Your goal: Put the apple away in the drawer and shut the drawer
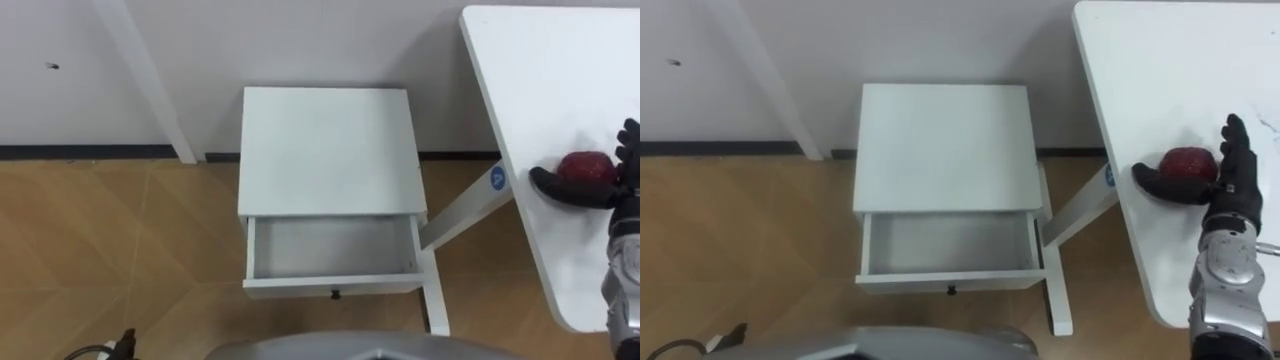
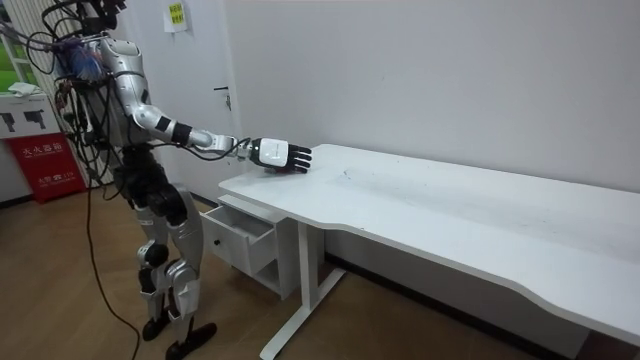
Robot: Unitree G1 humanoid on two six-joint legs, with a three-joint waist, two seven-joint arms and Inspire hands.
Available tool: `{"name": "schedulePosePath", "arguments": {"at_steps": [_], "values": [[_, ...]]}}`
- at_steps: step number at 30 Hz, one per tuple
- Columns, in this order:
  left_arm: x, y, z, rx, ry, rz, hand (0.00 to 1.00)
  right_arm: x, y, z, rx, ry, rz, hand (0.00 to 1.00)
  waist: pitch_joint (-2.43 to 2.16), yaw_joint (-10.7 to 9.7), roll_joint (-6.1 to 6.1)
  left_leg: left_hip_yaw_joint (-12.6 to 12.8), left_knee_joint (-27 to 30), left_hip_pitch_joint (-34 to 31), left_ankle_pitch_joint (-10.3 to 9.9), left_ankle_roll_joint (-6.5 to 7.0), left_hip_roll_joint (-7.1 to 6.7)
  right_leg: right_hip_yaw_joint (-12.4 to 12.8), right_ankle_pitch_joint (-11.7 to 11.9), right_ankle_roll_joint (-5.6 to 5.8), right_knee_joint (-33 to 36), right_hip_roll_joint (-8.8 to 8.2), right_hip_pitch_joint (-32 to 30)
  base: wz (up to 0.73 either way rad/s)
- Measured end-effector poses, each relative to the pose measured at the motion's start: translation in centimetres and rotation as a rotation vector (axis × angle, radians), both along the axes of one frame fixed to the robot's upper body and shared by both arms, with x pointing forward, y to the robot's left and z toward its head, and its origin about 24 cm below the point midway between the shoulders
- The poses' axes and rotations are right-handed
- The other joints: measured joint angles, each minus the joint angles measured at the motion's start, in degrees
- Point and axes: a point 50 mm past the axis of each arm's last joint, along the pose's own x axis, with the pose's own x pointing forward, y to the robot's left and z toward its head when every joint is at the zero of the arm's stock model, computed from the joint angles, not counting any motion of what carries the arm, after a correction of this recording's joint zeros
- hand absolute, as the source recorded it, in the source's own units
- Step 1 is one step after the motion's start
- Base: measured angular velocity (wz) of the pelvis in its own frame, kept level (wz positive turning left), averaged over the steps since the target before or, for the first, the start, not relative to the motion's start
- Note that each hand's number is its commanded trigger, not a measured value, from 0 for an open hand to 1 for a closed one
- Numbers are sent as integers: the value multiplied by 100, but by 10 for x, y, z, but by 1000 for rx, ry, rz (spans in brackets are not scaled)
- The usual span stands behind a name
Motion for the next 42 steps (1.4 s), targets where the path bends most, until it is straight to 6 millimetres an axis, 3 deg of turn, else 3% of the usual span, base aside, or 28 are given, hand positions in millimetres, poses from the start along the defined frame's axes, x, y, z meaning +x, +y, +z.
{"name": "schedulePosePath", "arguments": {"at_steps": [8,9,10,11,24,31,38,42], "values": [[-1,1,0,-3,4,4,0,-1,1,-4,-33,41,47,0,-50,0,76,-15,29,-16,-1,-1,69,-65,35,-18,-2,-16,1,0],[-2,1,0,-3,6,5,0,-2,1,-5,-31,43,49,0,-50,-6,86,-15,44,-16,-1,-2,81,-194,47,-25,-7,-15,9,0],[-2,1,0,-4,11,6,0,-2,1,-6,-29,45,50,60,-51,-2,93,-27,55,-12,-2,-3,88,-268,51,-31,-11,-17,30,0],[-2,1,0,-4,11,6,0,-3,1,-6,-29,46,51,100,-49,-1,95,-41,54,-5,-2,-4,88,-277,51,-31,-14,-18,43,7],[-3,0,-1,-21,24,-7,0,-8,-14,-3,-76,68,17,100,-56,-12,45,-78,78,40,-8,-14,88,-327,62,-44,-112,-8,163,0],[1,-1,-1,-29,14,-9,0,-2,-11,-1,-100,75,48,100,-54,-17,3,-83,105,25,-21,-33,92,-336,61,-48,-105,5,157,0],[1,-6,-3,-42,35,-57,0,12,11,0,-130,100,174,100,-48,12,-52,-83,116,26,-23,-30,86,-315,63,-49,-105,24,147,0],[5,-8,-3,-43,39,-94,0,24,34,6,-169,90,315,100,-44,45,-16,-79,125,-2,-31,-35,99,-296,71,-58,-99,44,124,0]]}}
